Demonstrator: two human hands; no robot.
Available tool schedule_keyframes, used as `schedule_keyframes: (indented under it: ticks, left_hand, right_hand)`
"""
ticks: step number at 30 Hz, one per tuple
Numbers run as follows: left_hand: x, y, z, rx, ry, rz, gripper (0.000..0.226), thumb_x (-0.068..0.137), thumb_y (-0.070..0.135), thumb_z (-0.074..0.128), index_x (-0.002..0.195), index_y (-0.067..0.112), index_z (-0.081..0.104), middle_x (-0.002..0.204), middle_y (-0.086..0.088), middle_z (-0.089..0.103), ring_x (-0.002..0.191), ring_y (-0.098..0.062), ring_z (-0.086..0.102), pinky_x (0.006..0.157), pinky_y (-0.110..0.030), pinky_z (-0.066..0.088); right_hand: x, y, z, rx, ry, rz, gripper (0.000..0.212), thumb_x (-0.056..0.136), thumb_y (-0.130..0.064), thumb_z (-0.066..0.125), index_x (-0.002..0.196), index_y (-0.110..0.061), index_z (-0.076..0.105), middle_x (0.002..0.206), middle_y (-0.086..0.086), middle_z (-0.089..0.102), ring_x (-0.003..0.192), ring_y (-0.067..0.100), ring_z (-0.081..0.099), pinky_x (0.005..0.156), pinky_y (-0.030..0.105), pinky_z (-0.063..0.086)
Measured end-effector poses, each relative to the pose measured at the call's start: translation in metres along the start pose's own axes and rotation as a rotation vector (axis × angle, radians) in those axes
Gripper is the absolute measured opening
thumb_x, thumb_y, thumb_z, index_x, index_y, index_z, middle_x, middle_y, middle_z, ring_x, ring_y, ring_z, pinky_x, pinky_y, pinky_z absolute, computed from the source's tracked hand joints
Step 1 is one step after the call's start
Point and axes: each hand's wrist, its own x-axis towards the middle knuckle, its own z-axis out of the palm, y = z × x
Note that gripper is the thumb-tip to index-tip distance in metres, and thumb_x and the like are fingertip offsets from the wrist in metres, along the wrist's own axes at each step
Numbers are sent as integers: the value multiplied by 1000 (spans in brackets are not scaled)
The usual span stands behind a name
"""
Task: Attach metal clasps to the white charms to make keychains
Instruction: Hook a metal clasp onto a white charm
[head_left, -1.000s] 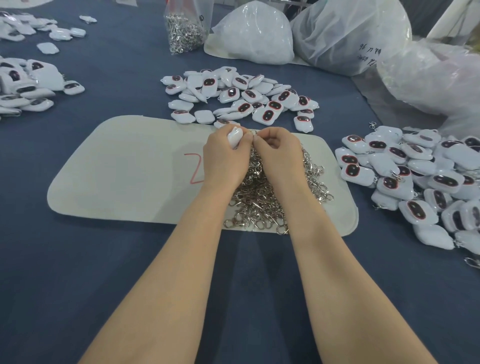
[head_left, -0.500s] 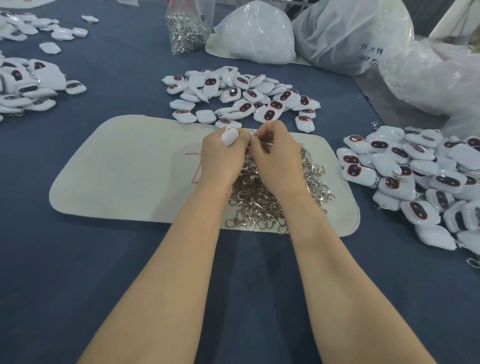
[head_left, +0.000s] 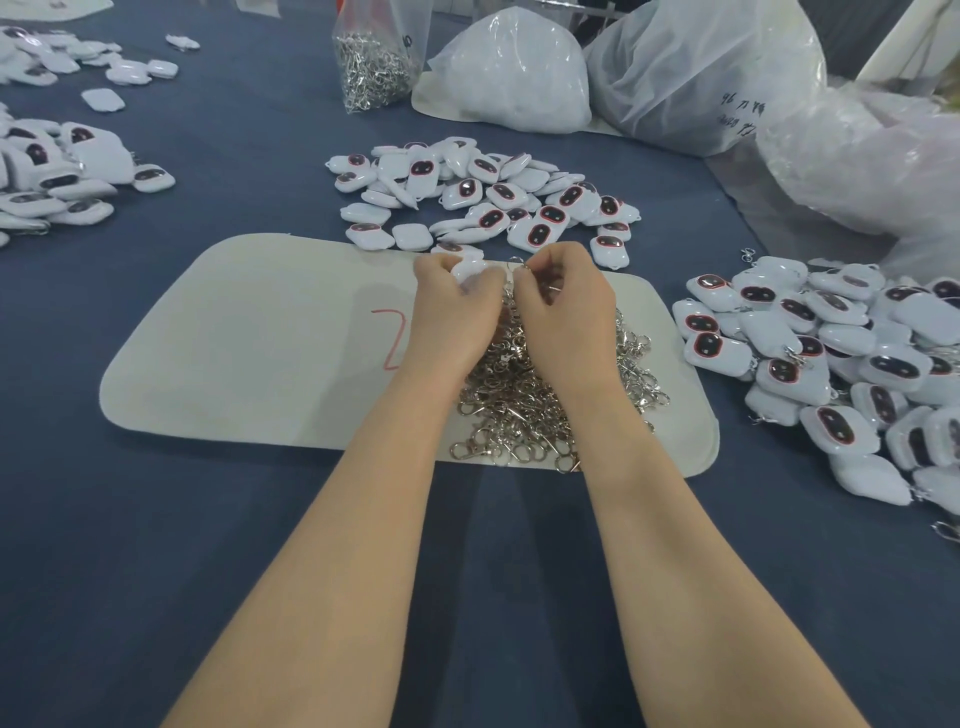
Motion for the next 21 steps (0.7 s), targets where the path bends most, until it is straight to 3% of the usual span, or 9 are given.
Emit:
schedule_keyframes:
  ticks: [2,6,10,13,21]
  left_hand:
    - [1,1,-2,-45,-11,-39,18,90,14,47,100,20,33,87,-2,54,72,-16,62,67,-34,59]
    - [1,-1,-6,78,-69,43,20,87,18,60,90,30,45,97,1,58,92,-20,67,83,-46,56]
    - [1,-1,-7,156,-51,143,3,89,25,59,91,26,57,91,-2,64,75,-14,67,78,-49,56]
    - [2,-2,-6,263,-37,185,13,90,25,54,96,15,60,84,-3,61,77,-25,63,76,-45,52]
    - [4,-4,-5,269,-30,175,11,88,23,54,96,17,59,76,4,56,67,-18,54,66,-35,46]
  right_hand:
    - [1,2,-2,-13,9,8,11,90,-8,56,86,-16,52,73,-15,52,64,-14,50,62,5,39]
    - [3,5,-2,-44,22,8,11,90,-8,56,86,-17,51,74,-15,52,64,-12,49,62,4,38]
    - [3,6,-3,-47,24,0,10,90,-8,56,87,-17,51,74,-15,51,65,-14,49,63,4,38]
    - [3,6,-3,-48,23,-7,10,90,-9,56,87,-17,51,75,-16,52,67,-14,49,64,3,38]
    - [2,5,-1,-86,13,-33,12,90,-7,55,87,-18,50,75,-16,51,67,-5,50,63,3,37]
